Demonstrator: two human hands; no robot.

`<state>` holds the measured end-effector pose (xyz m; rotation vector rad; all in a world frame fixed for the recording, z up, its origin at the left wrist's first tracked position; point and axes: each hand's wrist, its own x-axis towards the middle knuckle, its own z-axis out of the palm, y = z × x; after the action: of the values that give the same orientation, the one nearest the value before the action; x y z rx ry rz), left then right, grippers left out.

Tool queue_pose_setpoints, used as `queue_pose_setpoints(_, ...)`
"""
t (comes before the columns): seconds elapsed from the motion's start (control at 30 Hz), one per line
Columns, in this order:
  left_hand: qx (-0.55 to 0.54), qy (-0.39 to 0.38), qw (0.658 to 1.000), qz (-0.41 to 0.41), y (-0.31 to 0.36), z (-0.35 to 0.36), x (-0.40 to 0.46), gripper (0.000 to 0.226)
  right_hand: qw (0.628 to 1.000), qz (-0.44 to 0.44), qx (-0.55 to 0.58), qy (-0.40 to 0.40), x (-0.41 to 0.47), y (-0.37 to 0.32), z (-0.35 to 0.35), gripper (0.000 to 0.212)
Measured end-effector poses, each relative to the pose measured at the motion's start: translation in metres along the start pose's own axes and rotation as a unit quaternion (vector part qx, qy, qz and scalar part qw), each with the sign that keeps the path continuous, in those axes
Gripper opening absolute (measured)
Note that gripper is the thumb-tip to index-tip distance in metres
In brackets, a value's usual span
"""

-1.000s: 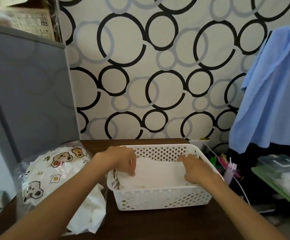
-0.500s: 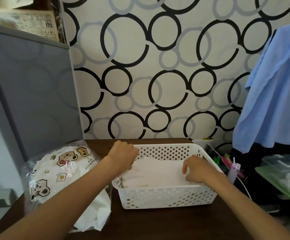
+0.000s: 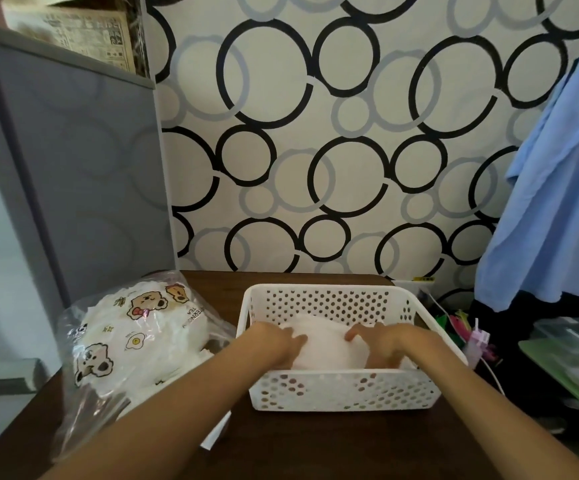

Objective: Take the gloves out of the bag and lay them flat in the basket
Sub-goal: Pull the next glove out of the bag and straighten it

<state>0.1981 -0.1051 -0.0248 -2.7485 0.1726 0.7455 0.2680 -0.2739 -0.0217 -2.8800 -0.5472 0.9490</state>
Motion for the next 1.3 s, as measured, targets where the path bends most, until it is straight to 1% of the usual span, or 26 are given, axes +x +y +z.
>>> queue_pose_setpoints(0.07,-0.019,0.013,1.000,0.001,-0.001,-0.003,-0.007,0.075,0.999,-0.001,0.024,-0.027,0.000,-0.001,-0.003,0.078)
queue_pose_setpoints(0.1,-0.058,0.027,0.998,0.004,-0.005,-0.007,-0.015,0.077,0.999,-0.008,0.026,-0.030,-0.004,-0.001,-0.005,0.075)
queue_pose_setpoints(0.13,-0.115,0.046,0.992,0.010,-0.009,-0.012,-0.026,0.079,1.000,-0.017,0.013,-0.012,-0.010,-0.002,-0.008,0.069)
queue_pose_setpoints(0.17,-0.179,0.071,0.981,0.018,-0.016,-0.016,-0.039,0.078,0.999,-0.029,-0.003,0.029,-0.018,-0.003,-0.009,0.059)
queue_pose_setpoints(0.23,-0.272,0.166,0.947,0.028,-0.033,-0.016,-0.073,0.065,0.989,-0.053,-0.017,0.135,-0.034,-0.006,-0.008,0.039)
queue_pose_setpoints(0.3,-0.317,0.266,0.910,0.004,-0.056,-0.002,-0.105,0.043,0.970,-0.085,0.020,0.225,-0.052,-0.018,-0.001,0.024)
queue_pose_setpoints(0.33,-0.327,0.291,0.899,-0.021,-0.069,0.008,-0.119,0.036,0.958,-0.105,0.041,0.262,-0.062,-0.030,0.004,0.019)
queue_pose_setpoints(0.37,-0.327,0.292,0.897,-0.048,-0.081,0.017,-0.130,0.035,0.946,-0.125,0.062,0.294,-0.073,-0.044,0.009,0.013)
queue_pose_setpoints(0.4,-0.321,0.271,0.905,-0.075,-0.091,0.026,-0.138,0.038,0.933,-0.147,0.086,0.316,-0.085,-0.061,0.014,0.009)
queue_pose_setpoints(0.43,-0.312,0.229,0.916,-0.101,-0.100,0.034,-0.142,0.044,0.924,-0.169,0.111,0.324,-0.097,-0.080,0.019,0.007)
queue_pose_setpoints(0.47,-0.306,0.180,0.928,-0.115,-0.105,0.040,-0.143,0.048,0.920,-0.189,0.127,0.318,-0.107,-0.098,0.025,0.007)
queue_pose_setpoints(0.5,-0.304,0.136,0.935,-0.121,-0.109,0.045,-0.140,0.048,0.922,-0.205,0.130,0.303,-0.113,-0.114,0.031,0.009)
queue_pose_setpoints(0.53,-0.303,0.115,0.939,-0.118,-0.108,0.049,-0.137,0.042,0.927,-0.212,0.116,0.286,-0.116,-0.130,0.037,0.012)
queue_pose_setpoints(0.6,-0.293,0.123,0.942,-0.106,-0.110,0.054,-0.126,0.023,0.940,-0.205,0.046,0.267,-0.113,-0.158,0.050,0.019)
queue_pose_setpoints(0.63,-0.290,0.137,0.941,-0.106,-0.113,0.056,-0.122,0.018,0.947,-0.193,0.005,0.255,-0.109,-0.170,0.056,0.023)
queue_pose_setpoints(0.73,-0.302,0.161,0.936,-0.085,-0.121,0.057,-0.118,0.029,0.964,-0.146,-0.065,0.211,-0.094,-0.191,0.072,0.031)
queue_pose_setpoints(0.8,-0.332,0.164,0.927,-0.051,-0.124,0.057,-0.122,0.033,0.966,-0.121,-0.088,0.212,-0.086,-0.197,0.079,0.032)
queue_pose_setpoints(0.9,-0.334,0.177,0.926,-0.027,-0.124,0.057,-0.128,0.019,0.964,-0.107,-0.113,0.217,-0.076,-0.202,0.085,0.033)
queue_pose_setpoints(0.97,-0.320,0.185,0.929,-0.030,-0.124,0.057,-0.128,0.022,0.963,-0.108,-0.107,0.222,-0.074,-0.201,0.084,0.033)
queue_pose_setpoints(1.03,-0.323,0.188,0.927,-0.039,-0.124,0.057,-0.129,0.028,0.958,-0.124,-0.072,0.248,-0.074,-0.198,0.082,0.027)
queue_pose_setpoints(1.1,-0.337,0.180,0.923,-0.044,-0.125,0.055,-0.134,0.035,0.943,-0.154,-0.027,0.294,-0.078,-0.193,0.078,0.020)
queue_pose_setpoints(1.17,-0.343,0.166,0.924,-0.041,-0.124,0.054,-0.139,0.046,0.925,-0.191,-0.004,0.329,-0.084,-0.189,0.075,0.019)
queue_pose_setpoints(1.23,-0.332,0.160,0.929,-0.040,-0.122,0.054,-0.145,0.056,0.912,-0.223,0.014,0.345,-0.086,-0.185,0.071,0.020)
queue_pose_setpoints(1.3,-0.309,0.174,0.934,-0.038,-0.119,0.052,-0.148,0.064,0.907,-0.238,0.050,0.345,-0.083,-0.182,0.067,0.020)
